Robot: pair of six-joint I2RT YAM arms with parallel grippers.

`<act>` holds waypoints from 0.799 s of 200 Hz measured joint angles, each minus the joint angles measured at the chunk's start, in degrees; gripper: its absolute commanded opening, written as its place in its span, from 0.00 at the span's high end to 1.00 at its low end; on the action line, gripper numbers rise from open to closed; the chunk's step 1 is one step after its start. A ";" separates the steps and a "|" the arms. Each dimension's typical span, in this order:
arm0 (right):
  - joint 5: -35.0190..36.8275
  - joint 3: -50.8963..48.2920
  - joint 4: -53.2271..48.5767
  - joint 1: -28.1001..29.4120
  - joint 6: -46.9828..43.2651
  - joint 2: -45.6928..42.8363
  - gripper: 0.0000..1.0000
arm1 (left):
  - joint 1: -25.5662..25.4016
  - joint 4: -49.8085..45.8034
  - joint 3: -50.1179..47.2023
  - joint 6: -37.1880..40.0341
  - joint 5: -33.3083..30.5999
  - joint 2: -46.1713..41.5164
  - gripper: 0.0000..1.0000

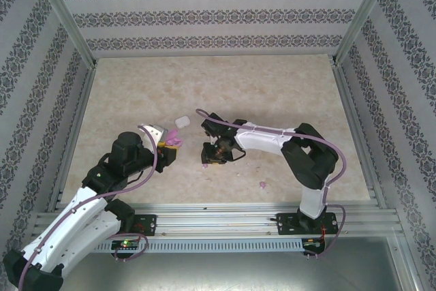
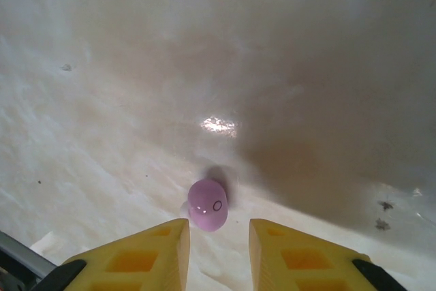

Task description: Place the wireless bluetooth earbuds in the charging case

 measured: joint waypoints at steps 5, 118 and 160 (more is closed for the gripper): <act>-0.07 0.07 0.04 0.07 0.15 0.33 0.71 | 0.00 0.00 0.00 0.00 0.04 -0.02 0.96; -0.94 2.69 0.94 1.31 0.81 4.68 0.77 | 0.00 0.00 -0.76 0.00 0.44 -0.44 0.96; -0.76 3.23 -0.02 1.36 0.74 4.79 0.84 | 0.00 -0.02 -0.76 0.28 1.07 -0.63 0.96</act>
